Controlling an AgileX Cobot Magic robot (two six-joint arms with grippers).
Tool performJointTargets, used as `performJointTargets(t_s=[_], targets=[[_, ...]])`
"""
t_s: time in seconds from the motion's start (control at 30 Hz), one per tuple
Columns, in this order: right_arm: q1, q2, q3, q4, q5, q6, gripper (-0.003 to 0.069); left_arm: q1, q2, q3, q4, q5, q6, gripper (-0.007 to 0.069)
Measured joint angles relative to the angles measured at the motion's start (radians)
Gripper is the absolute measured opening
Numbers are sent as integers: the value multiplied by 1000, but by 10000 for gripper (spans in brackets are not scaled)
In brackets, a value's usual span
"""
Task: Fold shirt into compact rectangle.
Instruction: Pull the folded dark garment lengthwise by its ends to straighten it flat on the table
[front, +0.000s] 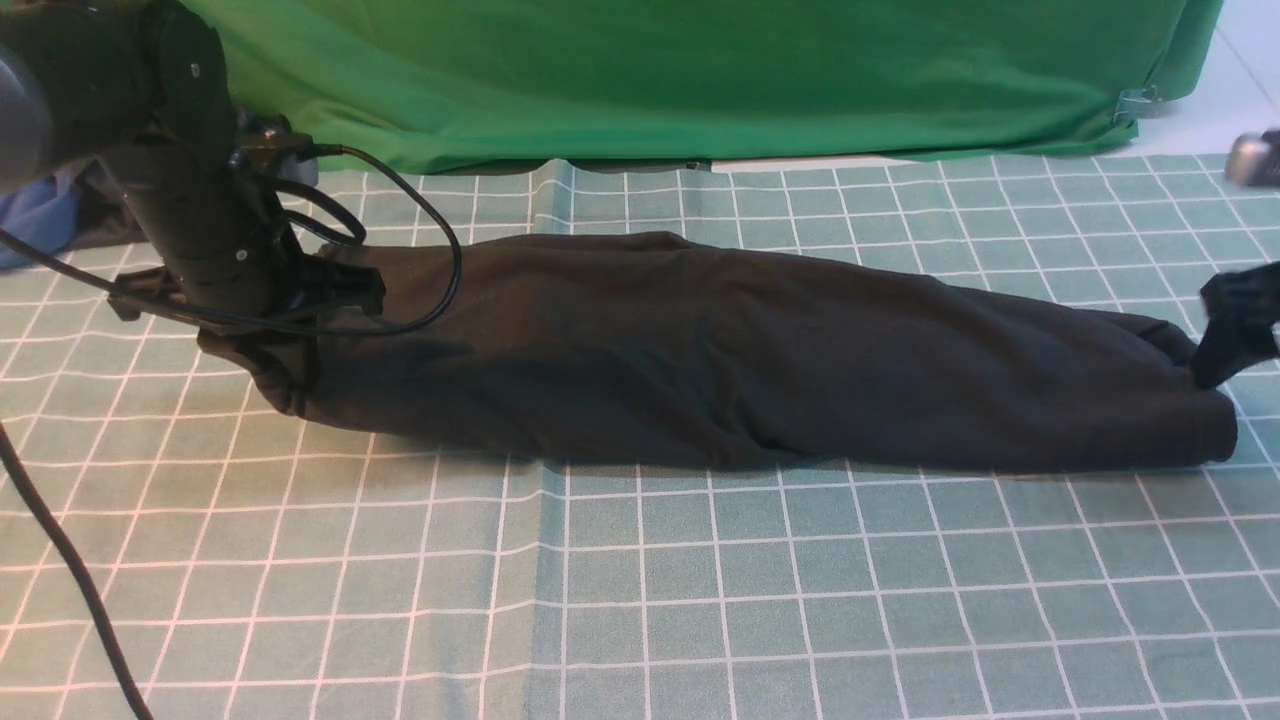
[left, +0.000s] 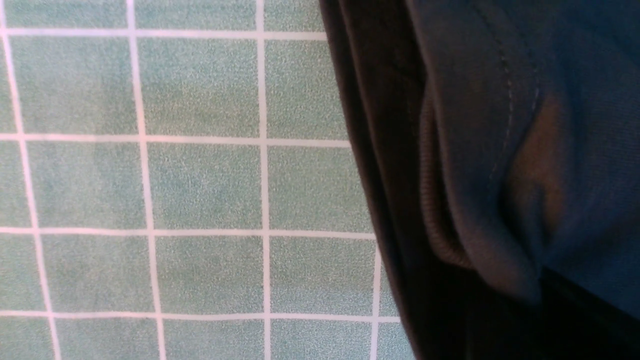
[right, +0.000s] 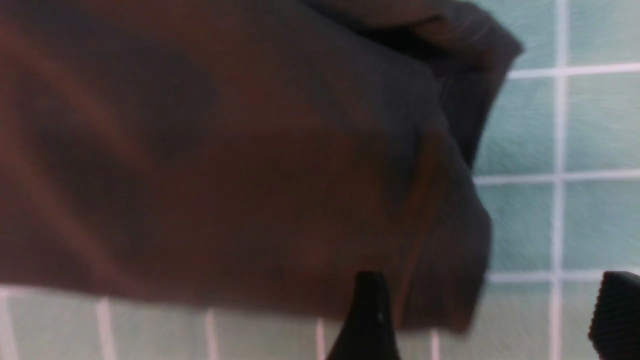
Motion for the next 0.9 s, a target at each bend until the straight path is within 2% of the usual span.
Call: performJointTargets(t_s=[0.17,0.23,0.3,0.33,0.37,0.4,0.47,0.63,0.8,0.9], targets=[[0,85,0,20,-12,-6,531,0,0,0,0,-1,0,48],[0,101,0,53,-11,-34,485,0,0,0,0,-2,0,48],[0,115,0,89,-2,-95,356,0,0,0,-6,-2,0,48],[0,115,0,92,1,-101,338,0,0,0,-6,-2,0,48],[1,116,-5,97,18,-131,182,0,-2,0,-9,-1,0,48],[1,115,-11,97,34,-140,118,0,-3,0,-9,1,0,48],[1,96,-15,88,66,-131,62,0,-14,0,0,11,0,48],[1,-40,-6,44,175,-105,31,0,-93,40,0,39,-3,48],[1,-217,142,-65,183,-40,31,23,-231,236,24,22,-37,48],[1,-267,262,-100,152,-18,31,81,-313,374,12,7,-57,48]])
